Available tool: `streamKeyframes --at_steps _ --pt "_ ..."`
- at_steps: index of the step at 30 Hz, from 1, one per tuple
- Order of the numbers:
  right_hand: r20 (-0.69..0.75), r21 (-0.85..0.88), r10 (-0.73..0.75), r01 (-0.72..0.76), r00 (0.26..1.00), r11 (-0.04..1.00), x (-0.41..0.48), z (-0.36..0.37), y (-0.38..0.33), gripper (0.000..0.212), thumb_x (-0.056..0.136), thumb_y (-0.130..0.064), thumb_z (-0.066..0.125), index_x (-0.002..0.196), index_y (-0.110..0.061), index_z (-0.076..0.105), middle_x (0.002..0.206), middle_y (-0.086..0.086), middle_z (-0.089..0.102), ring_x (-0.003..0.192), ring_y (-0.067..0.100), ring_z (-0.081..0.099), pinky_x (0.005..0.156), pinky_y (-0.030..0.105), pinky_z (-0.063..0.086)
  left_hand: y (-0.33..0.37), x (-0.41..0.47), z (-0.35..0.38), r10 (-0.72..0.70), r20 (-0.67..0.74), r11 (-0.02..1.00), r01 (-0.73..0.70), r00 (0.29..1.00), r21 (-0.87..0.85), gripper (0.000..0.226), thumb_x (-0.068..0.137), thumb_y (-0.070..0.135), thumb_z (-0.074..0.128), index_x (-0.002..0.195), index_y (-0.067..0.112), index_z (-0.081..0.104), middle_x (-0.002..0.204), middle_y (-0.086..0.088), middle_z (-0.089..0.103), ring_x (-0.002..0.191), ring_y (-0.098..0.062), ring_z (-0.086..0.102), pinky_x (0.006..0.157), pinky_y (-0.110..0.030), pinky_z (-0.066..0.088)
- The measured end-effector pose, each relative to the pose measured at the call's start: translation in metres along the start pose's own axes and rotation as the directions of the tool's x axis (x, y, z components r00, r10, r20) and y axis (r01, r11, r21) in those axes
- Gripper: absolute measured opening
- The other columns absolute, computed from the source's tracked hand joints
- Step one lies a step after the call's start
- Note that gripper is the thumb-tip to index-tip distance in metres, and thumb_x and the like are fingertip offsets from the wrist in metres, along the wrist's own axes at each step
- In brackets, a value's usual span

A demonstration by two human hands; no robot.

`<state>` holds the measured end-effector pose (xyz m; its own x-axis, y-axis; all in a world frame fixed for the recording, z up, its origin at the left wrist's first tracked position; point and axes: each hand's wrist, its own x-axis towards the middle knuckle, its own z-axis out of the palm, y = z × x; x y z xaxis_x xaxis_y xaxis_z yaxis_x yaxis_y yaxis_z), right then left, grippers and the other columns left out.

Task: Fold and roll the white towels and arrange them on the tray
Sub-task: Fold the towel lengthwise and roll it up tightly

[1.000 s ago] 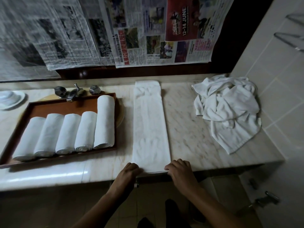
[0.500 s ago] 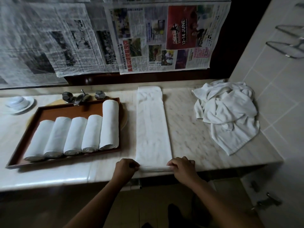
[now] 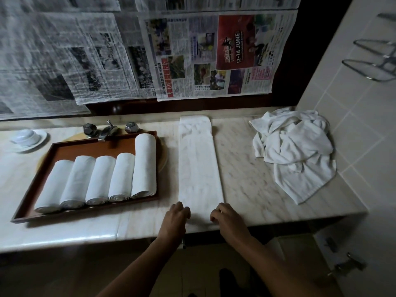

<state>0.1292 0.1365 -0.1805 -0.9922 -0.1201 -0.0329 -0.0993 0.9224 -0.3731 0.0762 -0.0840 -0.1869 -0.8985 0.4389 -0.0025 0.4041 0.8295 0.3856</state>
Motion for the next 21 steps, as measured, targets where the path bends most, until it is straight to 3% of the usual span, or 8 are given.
streamKeyframes --at_steps 5,9,12,17,19,21 --pt "-0.029 -0.050 -0.072 0.071 0.997 0.996 -0.013 0.008 0.004 0.038 0.078 0.007 0.056 0.103 -0.020 0.065 0.106 -0.002 0.056 0.098 0.022 0.055 0.070 0.032 0.049 -0.009 -0.012 0.007 0.191 0.092 0.966 -0.204 0.977 0.161 0.043 0.048 0.003 0.085 0.081 0.022 0.066 0.086 0.005 0.057 0.078 -0.014 0.052 0.055 -0.025 0.045" --pt "0.030 -0.074 -0.121 0.123 0.992 0.990 -0.015 0.002 0.005 0.046 0.076 -0.001 0.050 0.115 -0.024 0.057 0.115 -0.003 0.052 0.103 0.020 0.048 0.079 0.032 0.046 -0.023 -0.011 0.007 0.282 0.079 0.947 -0.290 0.956 0.140 0.037 0.052 -0.001 0.074 0.084 0.017 0.066 0.087 0.003 0.054 0.083 -0.014 0.041 0.059 -0.026 0.040" --pt "0.062 -0.116 -0.128 0.134 0.990 0.984 -0.009 -0.001 0.006 0.049 0.072 0.001 0.051 0.114 -0.025 0.055 0.114 -0.003 0.052 0.102 0.022 0.049 0.076 0.034 0.046 -0.027 -0.008 0.002 0.310 0.078 0.936 -0.319 0.947 0.146 0.037 0.055 -0.001 0.070 0.087 0.017 0.066 0.088 0.003 0.053 0.081 -0.015 0.046 0.059 -0.025 0.039" --pt "0.076 -0.144 -0.120 0.130 0.990 0.981 -0.003 -0.005 0.011 0.049 0.077 0.005 0.053 0.117 -0.022 0.056 0.119 -0.002 0.053 0.107 0.024 0.051 0.081 0.034 0.044 -0.024 0.001 -0.007 0.306 0.113 0.929 -0.322 0.945 0.184 0.034 0.052 0.002 0.071 0.081 0.020 0.069 0.078 0.005 0.058 0.071 -0.016 0.055 0.054 -0.027 0.042" --pt "0.070 -0.150 -0.123 0.133 0.990 0.980 -0.001 -0.006 0.013 0.044 0.083 0.002 0.053 0.120 -0.022 0.057 0.122 -0.002 0.055 0.111 0.024 0.050 0.084 0.035 0.042 -0.025 0.004 -0.007 0.252 0.115 0.952 -0.268 0.961 0.150 0.039 0.045 -0.002 0.074 0.078 0.019 0.070 0.074 0.004 0.061 0.067 -0.018 0.057 0.053 -0.029 0.047" --pt "0.068 -0.114 -0.105 0.112 0.992 0.987 -0.001 -0.006 0.017 0.041 0.088 -0.002 0.049 0.123 -0.021 0.059 0.125 -0.003 0.057 0.115 0.023 0.049 0.090 0.035 0.041 -0.022 0.004 -0.010 0.146 0.116 0.988 -0.151 0.982 0.032 0.037 0.053 -0.005 0.070 0.084 0.016 0.075 0.080 -0.001 0.069 0.073 -0.025 0.063 0.058 -0.030 0.053"
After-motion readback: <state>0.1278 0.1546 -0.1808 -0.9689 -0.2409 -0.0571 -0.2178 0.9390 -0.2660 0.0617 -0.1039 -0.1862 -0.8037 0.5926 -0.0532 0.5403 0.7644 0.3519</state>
